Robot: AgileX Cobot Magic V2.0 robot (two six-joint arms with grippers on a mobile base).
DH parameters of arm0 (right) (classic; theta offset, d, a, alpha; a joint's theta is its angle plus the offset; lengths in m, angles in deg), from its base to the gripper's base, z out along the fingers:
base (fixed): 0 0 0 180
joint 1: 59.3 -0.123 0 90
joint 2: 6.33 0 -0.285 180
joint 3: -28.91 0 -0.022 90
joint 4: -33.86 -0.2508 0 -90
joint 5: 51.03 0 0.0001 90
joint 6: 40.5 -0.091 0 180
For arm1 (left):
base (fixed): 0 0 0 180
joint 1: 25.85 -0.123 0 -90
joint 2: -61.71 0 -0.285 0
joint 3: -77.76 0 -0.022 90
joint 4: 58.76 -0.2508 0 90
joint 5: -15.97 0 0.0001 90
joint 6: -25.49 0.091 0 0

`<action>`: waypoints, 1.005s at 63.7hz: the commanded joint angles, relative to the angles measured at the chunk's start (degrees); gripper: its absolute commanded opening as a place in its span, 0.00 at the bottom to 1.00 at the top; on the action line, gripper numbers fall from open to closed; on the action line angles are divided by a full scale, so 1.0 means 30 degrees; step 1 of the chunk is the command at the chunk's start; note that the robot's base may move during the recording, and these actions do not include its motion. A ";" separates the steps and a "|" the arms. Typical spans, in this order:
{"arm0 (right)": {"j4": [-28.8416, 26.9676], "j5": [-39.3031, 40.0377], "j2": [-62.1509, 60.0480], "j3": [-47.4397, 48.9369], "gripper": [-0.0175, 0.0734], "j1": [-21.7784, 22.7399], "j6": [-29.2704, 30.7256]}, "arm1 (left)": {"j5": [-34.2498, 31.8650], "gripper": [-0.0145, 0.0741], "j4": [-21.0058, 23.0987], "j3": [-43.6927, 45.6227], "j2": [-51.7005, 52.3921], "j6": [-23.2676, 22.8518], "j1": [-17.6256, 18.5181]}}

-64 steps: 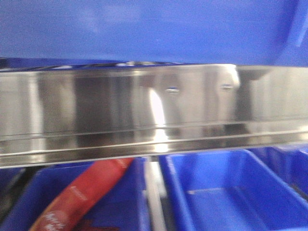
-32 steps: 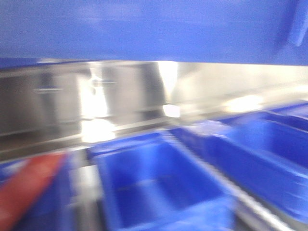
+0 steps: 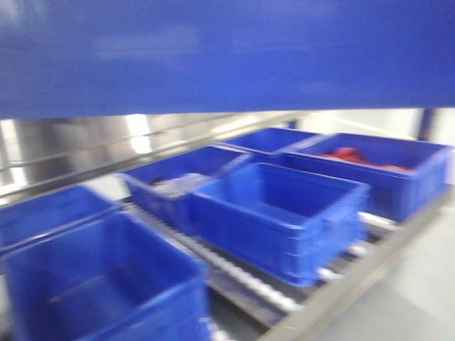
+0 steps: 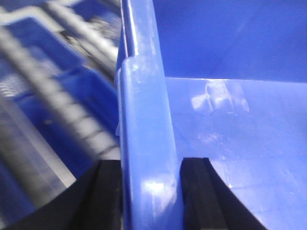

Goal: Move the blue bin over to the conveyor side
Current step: 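Hold the blue bin in both grippers while driving across the floor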

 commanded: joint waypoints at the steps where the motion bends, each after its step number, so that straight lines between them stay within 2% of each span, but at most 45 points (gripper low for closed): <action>1: 0.0315 0.1896 -0.0371 0.0257 0.10 -0.0016 0.0342 | -0.1503 0.15 0.0662 0.0313 0.0319 0.0282 0.0012; 64: 0.0315 0.1896 -0.0371 0.0257 0.10 -0.0016 0.0342 | -0.1672 0.15 0.0662 0.0313 0.0319 0.0282 0.0012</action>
